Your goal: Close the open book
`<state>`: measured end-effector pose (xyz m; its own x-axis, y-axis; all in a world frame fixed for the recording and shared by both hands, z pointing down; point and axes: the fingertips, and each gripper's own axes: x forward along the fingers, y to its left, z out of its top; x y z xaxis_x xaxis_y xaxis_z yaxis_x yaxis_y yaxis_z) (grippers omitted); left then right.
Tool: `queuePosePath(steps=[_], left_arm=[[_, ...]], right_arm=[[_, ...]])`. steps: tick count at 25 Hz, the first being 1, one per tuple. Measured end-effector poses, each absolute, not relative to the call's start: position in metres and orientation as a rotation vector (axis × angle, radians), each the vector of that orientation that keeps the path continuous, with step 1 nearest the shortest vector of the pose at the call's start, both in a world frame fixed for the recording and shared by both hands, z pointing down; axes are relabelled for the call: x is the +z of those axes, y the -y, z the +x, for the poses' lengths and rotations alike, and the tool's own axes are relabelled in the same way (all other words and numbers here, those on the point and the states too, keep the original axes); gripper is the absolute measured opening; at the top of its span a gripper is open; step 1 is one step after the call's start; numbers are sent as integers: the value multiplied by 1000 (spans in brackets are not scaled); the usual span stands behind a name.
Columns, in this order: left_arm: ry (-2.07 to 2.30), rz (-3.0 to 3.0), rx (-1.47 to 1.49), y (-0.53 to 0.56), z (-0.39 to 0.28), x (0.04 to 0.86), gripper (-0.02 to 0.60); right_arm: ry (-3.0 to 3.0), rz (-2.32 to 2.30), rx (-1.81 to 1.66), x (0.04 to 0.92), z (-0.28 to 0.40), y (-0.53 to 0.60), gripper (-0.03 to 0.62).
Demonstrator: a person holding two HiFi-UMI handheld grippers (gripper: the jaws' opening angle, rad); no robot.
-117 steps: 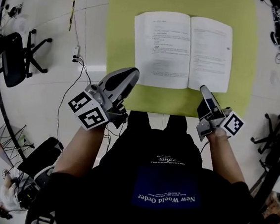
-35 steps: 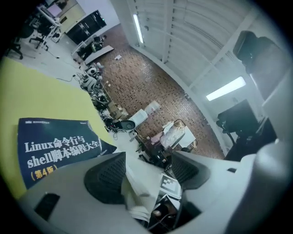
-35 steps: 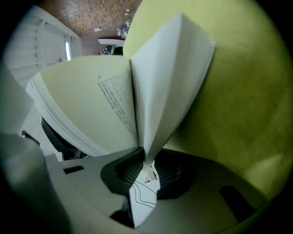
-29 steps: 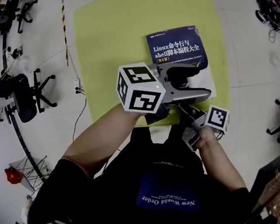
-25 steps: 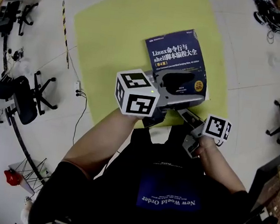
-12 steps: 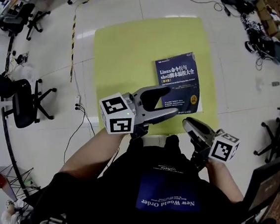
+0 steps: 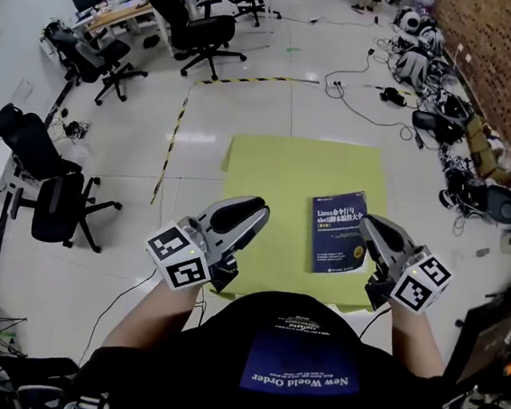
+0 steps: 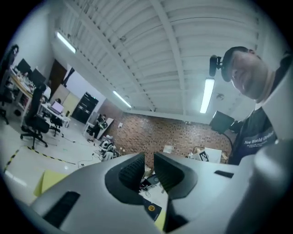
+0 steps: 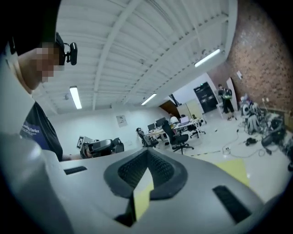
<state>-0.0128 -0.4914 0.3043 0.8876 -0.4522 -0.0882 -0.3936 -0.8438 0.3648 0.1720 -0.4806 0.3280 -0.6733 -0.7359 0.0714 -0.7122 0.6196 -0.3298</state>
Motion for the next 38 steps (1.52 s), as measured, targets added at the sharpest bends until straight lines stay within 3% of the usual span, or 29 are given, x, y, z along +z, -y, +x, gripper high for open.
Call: queuePosePath(steps=[6, 11, 38], left_arm=[[853, 2695, -351, 482, -84, 285, 8], [923, 2682, -388, 476, -106, 286, 8], [896, 2661, -394, 481, -102, 291, 8]], right_arm=[[-2797, -1256, -282, 287, 162, 494, -12], [-2824, -1206, -286, 291, 145, 498, -14], [-2888, -1235, -288, 308, 145, 502, -15]])
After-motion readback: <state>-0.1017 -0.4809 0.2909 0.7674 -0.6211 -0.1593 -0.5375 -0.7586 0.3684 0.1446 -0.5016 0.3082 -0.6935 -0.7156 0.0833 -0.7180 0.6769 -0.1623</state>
